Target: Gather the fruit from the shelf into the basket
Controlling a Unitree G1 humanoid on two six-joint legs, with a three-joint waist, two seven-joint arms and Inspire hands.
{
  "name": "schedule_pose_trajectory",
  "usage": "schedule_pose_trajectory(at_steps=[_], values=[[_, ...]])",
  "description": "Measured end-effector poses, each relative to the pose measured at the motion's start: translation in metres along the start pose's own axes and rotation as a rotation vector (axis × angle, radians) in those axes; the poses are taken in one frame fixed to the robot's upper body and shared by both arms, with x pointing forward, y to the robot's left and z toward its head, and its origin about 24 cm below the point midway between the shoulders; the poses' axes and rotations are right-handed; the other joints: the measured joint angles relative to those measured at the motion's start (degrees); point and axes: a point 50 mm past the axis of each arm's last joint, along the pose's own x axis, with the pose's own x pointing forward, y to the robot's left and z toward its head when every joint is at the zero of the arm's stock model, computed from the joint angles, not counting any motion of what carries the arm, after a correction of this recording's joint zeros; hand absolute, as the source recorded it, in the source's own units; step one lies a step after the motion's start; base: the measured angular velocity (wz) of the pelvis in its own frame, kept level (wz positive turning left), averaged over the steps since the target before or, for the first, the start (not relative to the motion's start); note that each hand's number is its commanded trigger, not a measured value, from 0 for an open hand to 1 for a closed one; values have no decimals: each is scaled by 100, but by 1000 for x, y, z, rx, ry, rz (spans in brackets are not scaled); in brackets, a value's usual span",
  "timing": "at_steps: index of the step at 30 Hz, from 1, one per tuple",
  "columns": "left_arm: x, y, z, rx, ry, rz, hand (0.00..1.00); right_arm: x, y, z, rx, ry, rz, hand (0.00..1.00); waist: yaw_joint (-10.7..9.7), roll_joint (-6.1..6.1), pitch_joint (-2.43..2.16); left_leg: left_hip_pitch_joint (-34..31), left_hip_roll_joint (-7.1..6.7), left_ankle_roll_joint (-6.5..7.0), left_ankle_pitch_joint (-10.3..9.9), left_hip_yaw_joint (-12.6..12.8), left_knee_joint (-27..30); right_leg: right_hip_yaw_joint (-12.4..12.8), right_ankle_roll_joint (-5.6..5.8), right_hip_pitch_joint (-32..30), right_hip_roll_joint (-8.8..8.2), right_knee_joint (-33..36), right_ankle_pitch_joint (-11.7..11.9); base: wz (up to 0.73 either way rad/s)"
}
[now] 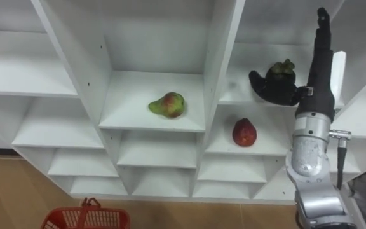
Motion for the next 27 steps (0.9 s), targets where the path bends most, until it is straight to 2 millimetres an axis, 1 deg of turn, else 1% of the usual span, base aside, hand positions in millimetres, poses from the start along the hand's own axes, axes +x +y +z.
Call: schedule_pose_trajectory(at_steps=[5, 9, 16, 19, 24, 27], values=[[0, -1, -1, -2, 3, -8, 100, -3, 0, -17, -25, 75, 50, 0, -13, 3, 3, -10, -2, 0, 0, 1, 1, 0, 0, 1, -2, 2, 0, 0], [0, -1, -1, -4, 3, -18, 100, -2, 1, -17, -19, 77, 79, 0, -30, 2, 2, -38, -2, 0, 0, -3, 12, 1, 0, 3, -2, 4, 0, 0], [-2, 2, -5, -25, 8, -16, 100, 2, -10, -19, 8, 104, 70, 0, -54, -20, 11, -45, -14, 1, 0, -10, 46, 13, 0, 10, -15, -2, -1, 0], [-3, 3, -5, -29, 9, -13, 100, 1, -11, -24, 7, 128, 86, 0, -74, -33, 9, -32, -15, 1, 0, -10, 63, 16, 0, 11, -15, -3, -2, 0], [-3, 3, -6, -30, 12, -13, 100, 0, -12, -31, 15, 172, 90, 0, -106, -62, 21, -37, -15, 1, 1, -9, 66, 19, -1, 8, -15, -7, -2, 0], [-3, 4, -6, -32, 13, -11, 100, 0, -12, -30, 18, 172, 101, 0, -132, -85, 7, -40, -16, 1, 1, -9, 65, 20, -3, 18, -11, -46, 0, 0]])
